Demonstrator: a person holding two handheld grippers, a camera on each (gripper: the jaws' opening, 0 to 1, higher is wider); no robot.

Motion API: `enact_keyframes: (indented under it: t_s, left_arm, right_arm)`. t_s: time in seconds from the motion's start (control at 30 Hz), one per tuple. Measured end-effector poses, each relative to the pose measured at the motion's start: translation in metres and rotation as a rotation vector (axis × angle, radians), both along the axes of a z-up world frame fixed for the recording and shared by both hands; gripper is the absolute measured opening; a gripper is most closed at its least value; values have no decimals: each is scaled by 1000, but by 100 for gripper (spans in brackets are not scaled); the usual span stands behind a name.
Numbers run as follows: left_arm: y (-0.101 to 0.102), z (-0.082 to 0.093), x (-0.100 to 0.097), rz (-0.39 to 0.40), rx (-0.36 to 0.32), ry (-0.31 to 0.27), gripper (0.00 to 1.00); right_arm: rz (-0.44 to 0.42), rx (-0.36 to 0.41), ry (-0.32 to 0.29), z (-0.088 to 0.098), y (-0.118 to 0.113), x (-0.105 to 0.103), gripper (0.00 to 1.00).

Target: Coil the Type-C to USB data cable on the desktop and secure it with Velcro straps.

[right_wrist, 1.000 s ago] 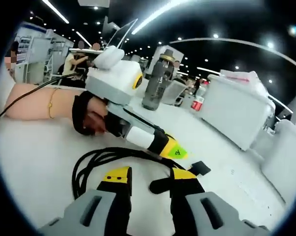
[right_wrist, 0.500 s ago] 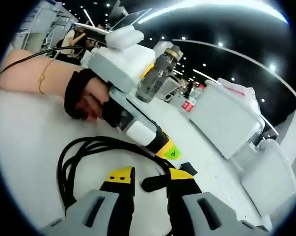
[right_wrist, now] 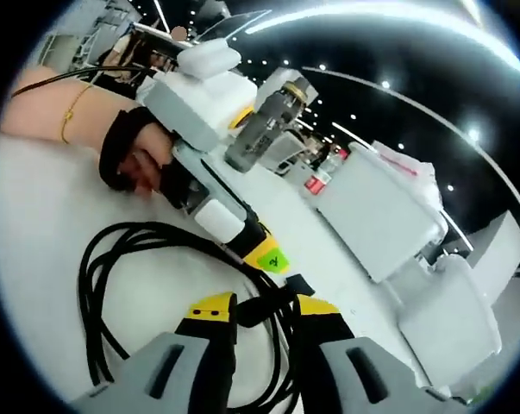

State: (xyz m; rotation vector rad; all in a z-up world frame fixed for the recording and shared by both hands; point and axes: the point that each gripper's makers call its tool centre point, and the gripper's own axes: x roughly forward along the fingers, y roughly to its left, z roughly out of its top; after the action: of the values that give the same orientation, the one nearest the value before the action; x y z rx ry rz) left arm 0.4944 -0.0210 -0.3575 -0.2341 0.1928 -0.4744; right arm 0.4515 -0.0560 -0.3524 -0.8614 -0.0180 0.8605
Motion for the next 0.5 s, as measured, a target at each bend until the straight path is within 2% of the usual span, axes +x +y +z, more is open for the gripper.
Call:
enact_keyframes:
  t_s: [0.17, 0.33, 0.43, 0.5]
  left_arm:
    - [0, 0, 0, 1, -1, 0, 17]
    - [1, 0, 0, 2, -2, 1, 18]
    - [1, 0, 0, 2, -2, 1, 18]
    - [1, 0, 1, 2, -2, 1, 18]
  right_arm:
    - [-4, -13, -29, 2, -6, 5, 24]
    - [-7, -21, -24, -1, -10, 9, 24]
    - [21, -67, -54, -5, -10, 9, 24]
    - [26, -68, -67, -5, -10, 9, 23]
